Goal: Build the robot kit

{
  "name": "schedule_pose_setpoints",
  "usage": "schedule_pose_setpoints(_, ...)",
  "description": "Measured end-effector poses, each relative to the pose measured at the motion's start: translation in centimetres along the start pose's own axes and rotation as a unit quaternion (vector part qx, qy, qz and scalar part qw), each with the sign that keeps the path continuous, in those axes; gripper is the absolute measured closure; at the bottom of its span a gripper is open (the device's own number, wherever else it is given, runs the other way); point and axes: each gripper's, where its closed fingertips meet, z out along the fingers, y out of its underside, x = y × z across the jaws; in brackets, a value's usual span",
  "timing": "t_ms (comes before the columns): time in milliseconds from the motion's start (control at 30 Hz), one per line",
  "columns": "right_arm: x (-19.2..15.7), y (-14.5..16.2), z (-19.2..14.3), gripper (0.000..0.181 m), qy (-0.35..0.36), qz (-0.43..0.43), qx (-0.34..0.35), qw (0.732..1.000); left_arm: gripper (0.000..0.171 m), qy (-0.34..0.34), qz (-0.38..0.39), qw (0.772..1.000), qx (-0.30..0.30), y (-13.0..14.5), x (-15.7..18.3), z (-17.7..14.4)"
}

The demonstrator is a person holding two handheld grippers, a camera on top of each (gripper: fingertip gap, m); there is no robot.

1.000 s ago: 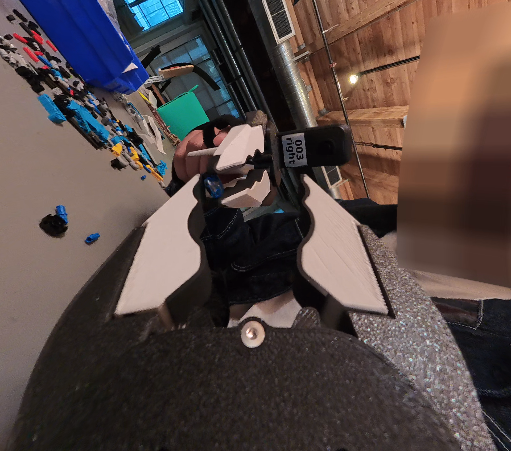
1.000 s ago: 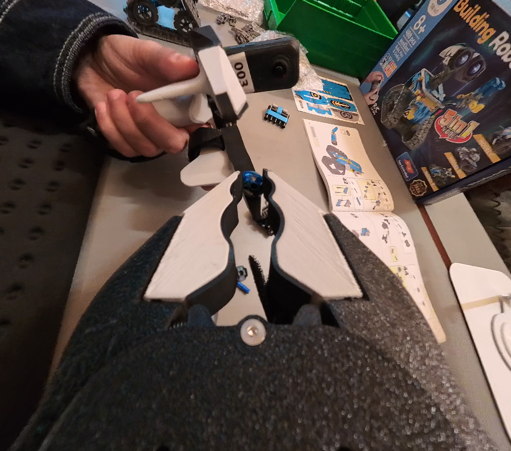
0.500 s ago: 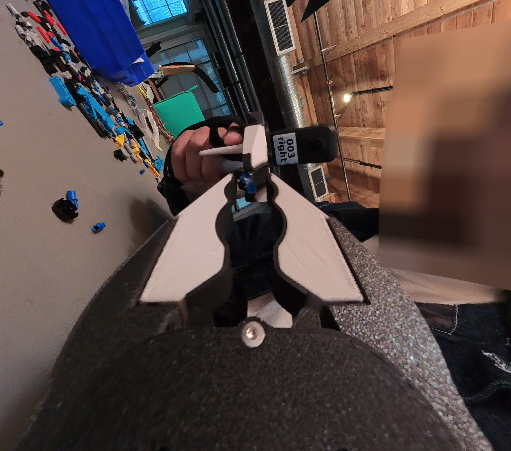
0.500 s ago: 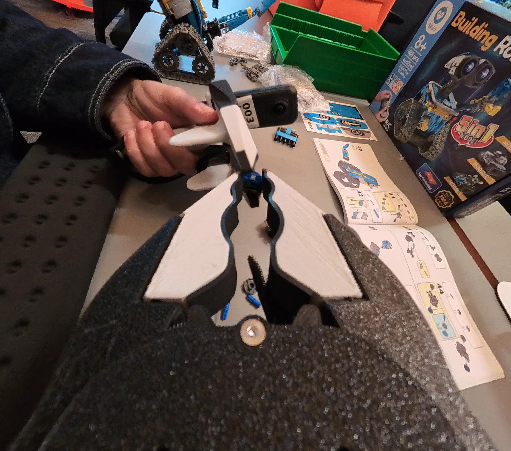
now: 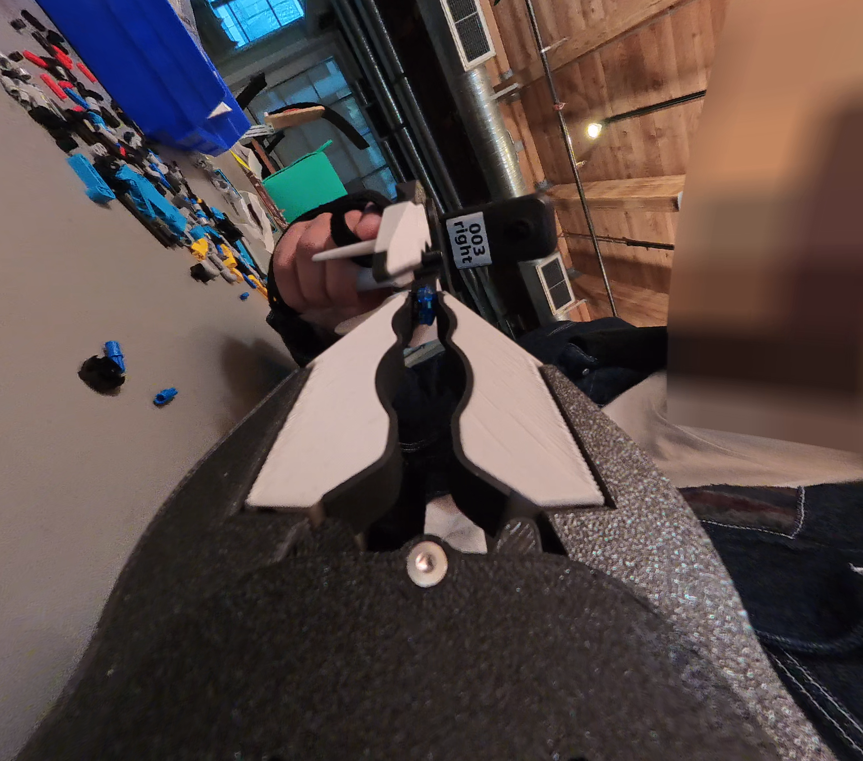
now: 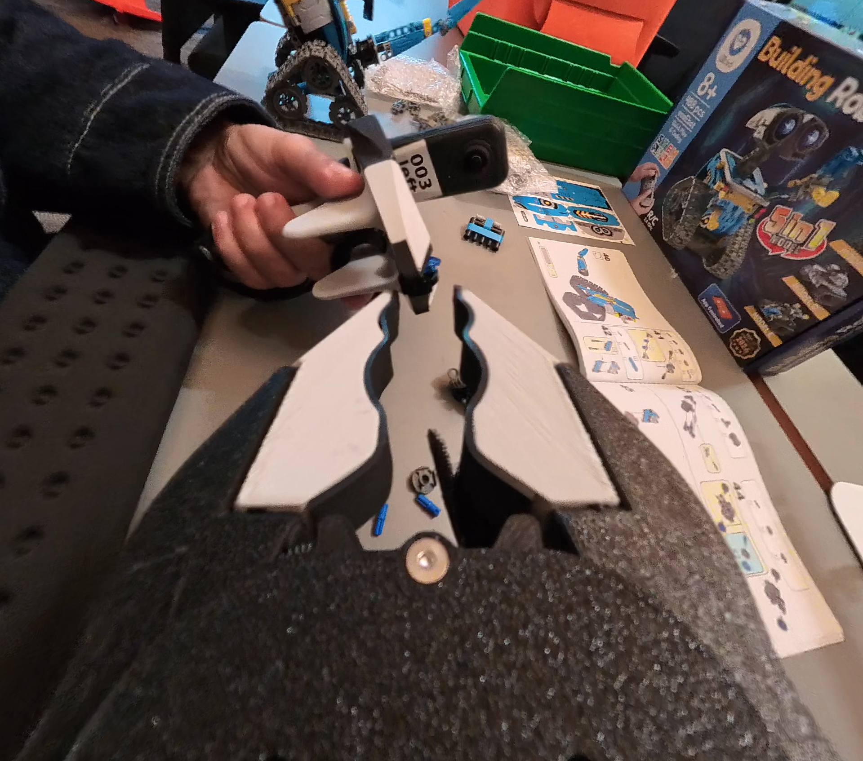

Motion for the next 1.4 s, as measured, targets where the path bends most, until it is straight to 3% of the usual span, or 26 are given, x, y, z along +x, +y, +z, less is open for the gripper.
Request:
schedule_pose_setpoints(100, 0.0, -0.2, -0.2, 0.165, 0.008, -0.019, 0.003, 1.000, 0.164, 0.004, -0.002, 1.000, -0.002, 0.1, 0.1, 0.0)
schedule_pose_setpoints(200, 0.2, -0.2, -0.1, 0.152, 0.014, -0.012, 0.005, 1.000, 0.164, -0.028, 0.002, 1.000, 0.008, -0.4, -1.0, -0.4)
schedule_pose_setpoints(300, 0.1, -0.5, -0.1, 0.151, 0.012, -0.009, 0.014, 1.000, 0.165, -0.026, -0.002, 1.000, 0.015, -0.6, -1.0, -0.6)
schedule_pose_setpoints(467, -0.2, 0.0, 0.4, 0.165, 0.013, -0.020, 0.002, 1.000, 0.164, -0.010, -0.011, 1.000, -0.002, 0.2, -0.6, 0.0)
schedule_pose_setpoints(600, -0.1, -0.2, 0.5, 0.165, 0.012, -0.006, 0.009, 1.000, 0.163, -0.004, -0.019, 1.000, 0.009, -0.1, -0.5, -0.1)
schedule_pose_setpoints(700, 0.5, 0.1, 0.2, 0.165, 0.010, 0.017, 0.008, 1.000, 0.144, 0.002, -0.029, 0.999, 0.030, -0.9, -0.4, -0.5)
schedule_pose_setpoints(967, 0.8, 1.3, 0.4, 0.165, 0.020, 0.006, -0.025, 0.999, 0.145, -0.058, 0.005, 0.998, 0.037, -1.4, -1.9, -1.2)
schedule_pose_setpoints(1233, 1.3, 2.8, 0.8, 0.165, 0.047, -0.032, -0.072, 0.996, 0.145, -0.174, 0.120, 0.977, -0.005, -0.8, -3.8, -1.3)
schedule_pose_setpoints(1400, 1.3, 3.2, 0.8, 0.165, 0.048, -0.033, -0.081, 0.995, 0.159, -0.191, 0.142, 0.971, -0.004, -1.0, -4.0, -1.6)
